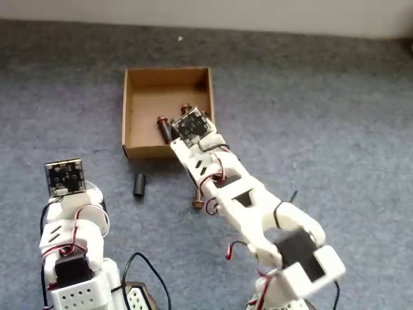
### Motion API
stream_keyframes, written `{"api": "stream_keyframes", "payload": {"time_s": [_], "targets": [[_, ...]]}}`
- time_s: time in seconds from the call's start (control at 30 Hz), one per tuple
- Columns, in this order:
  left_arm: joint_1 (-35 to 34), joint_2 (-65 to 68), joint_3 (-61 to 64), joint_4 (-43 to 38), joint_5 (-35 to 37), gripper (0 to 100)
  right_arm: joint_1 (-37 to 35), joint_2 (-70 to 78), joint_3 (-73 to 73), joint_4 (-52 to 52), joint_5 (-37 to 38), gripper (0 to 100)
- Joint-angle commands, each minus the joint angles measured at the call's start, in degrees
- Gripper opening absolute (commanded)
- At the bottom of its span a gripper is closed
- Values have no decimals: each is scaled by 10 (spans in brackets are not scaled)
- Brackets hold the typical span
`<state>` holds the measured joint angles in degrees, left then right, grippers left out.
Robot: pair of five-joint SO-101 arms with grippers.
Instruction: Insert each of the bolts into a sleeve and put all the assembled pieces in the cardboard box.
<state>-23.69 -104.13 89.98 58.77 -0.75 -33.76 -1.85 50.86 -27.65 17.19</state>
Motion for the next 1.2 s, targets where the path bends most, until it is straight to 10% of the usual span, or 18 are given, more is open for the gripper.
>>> {"api": "stream_keyframes", "payload": {"time_s": [0.0, 0.3, 1.17], "targets": [[-48, -5, -30, -11, -1, 28, -8, -124, 24, 65, -3, 138], [-121, -5, -49, -12, 0, 28, -95, -212, 26, 327, -117, 140], [-160, -5, -43, -36, 44, 28, -201, 116, -417, 733, -464, 139]]}}
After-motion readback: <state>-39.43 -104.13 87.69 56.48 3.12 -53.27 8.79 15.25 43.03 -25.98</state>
